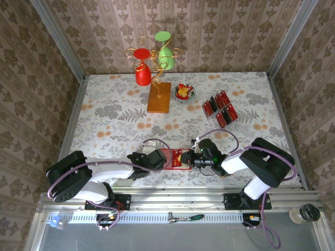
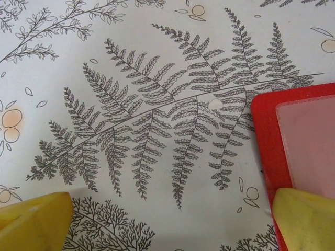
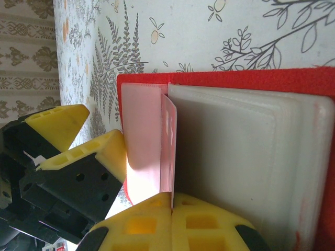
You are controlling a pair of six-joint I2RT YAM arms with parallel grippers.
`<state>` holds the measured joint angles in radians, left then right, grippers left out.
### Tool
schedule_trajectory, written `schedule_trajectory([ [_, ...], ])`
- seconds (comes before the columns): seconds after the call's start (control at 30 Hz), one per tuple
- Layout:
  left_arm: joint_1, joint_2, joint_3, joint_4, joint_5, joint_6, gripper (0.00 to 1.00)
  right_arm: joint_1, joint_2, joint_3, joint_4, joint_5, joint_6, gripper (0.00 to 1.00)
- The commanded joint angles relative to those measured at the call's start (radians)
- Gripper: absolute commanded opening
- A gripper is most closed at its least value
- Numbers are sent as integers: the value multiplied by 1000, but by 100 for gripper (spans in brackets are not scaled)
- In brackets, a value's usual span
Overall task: Put the credit cards into the card holder
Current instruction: Insert the credit card into the card slot.
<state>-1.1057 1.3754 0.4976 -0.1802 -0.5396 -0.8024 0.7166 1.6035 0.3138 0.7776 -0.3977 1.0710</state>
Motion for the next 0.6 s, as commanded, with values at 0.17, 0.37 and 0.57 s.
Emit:
schedule_trajectory([
  [0.17, -8, 26, -24, -10, -2, -14, 100, 13, 44, -4, -102, -8, -9, 0],
  [0.37, -8, 26, -24, -8, 0, -13, 100, 14, 55, 5, -101, -12, -10, 0],
  [0.57, -8, 26, -24, -7, 0, -14, 100, 15, 69, 11, -98, -19, -10, 0],
])
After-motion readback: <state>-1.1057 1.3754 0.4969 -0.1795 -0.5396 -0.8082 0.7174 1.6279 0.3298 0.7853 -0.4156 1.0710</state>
